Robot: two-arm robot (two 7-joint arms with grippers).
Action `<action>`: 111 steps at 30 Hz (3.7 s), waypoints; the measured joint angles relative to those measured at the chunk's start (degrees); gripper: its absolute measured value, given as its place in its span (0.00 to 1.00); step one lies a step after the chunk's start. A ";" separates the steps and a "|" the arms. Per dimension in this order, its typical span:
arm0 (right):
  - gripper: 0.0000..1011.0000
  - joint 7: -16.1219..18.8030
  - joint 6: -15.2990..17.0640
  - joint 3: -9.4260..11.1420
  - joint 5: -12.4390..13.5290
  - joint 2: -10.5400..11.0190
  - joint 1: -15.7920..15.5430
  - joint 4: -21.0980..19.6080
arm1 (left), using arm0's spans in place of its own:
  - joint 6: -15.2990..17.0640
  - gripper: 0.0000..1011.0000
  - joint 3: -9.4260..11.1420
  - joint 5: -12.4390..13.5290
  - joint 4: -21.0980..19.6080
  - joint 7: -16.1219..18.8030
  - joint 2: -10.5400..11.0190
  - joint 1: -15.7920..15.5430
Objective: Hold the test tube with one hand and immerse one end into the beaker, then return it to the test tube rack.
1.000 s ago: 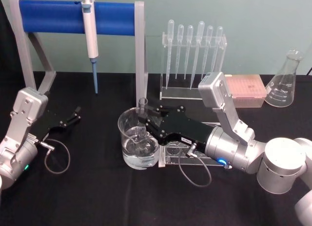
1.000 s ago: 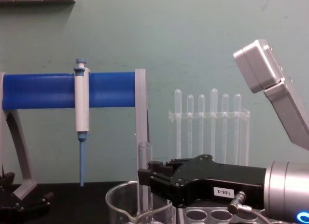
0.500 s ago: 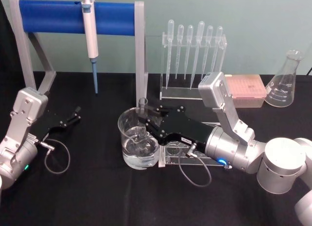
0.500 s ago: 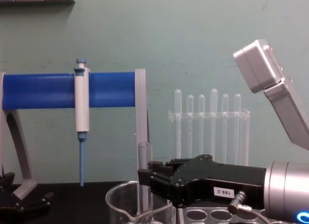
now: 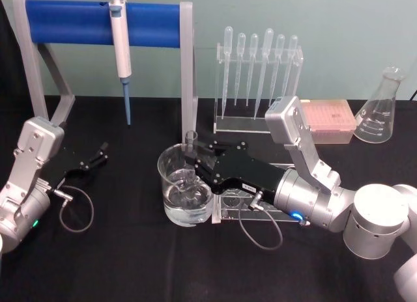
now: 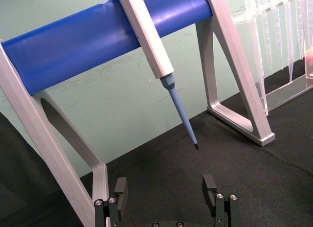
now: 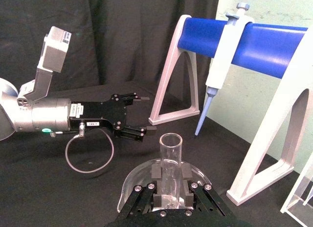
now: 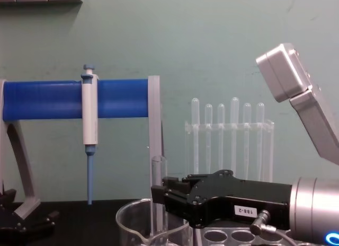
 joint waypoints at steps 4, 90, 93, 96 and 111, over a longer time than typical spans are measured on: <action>0.24 0.00 0.00 0.00 0.00 0.00 0.00 0.00 | 0.00 0.99 0.00 0.00 0.00 0.00 0.00 0.00; 0.24 3.87 -4.99 14.59 12.77 17.69 -12.33 -17.46 | 0.00 0.99 0.00 0.00 0.00 0.00 0.00 0.00; 0.24 3.96 -5.08 14.21 12.36 17.33 -12.30 -16.88 | 0.00 0.99 0.00 0.00 0.00 0.00 0.00 0.00; 0.24 3.96 -5.08 13.83 11.86 16.95 -12.12 -16.35 | 0.00 0.99 0.00 0.00 0.00 0.00 0.00 0.00; 0.24 3.45 -4.98 12.78 10.26 15.02 -11.16 -13.93 | 0.00 0.99 0.00 0.00 0.00 0.00 0.00 0.00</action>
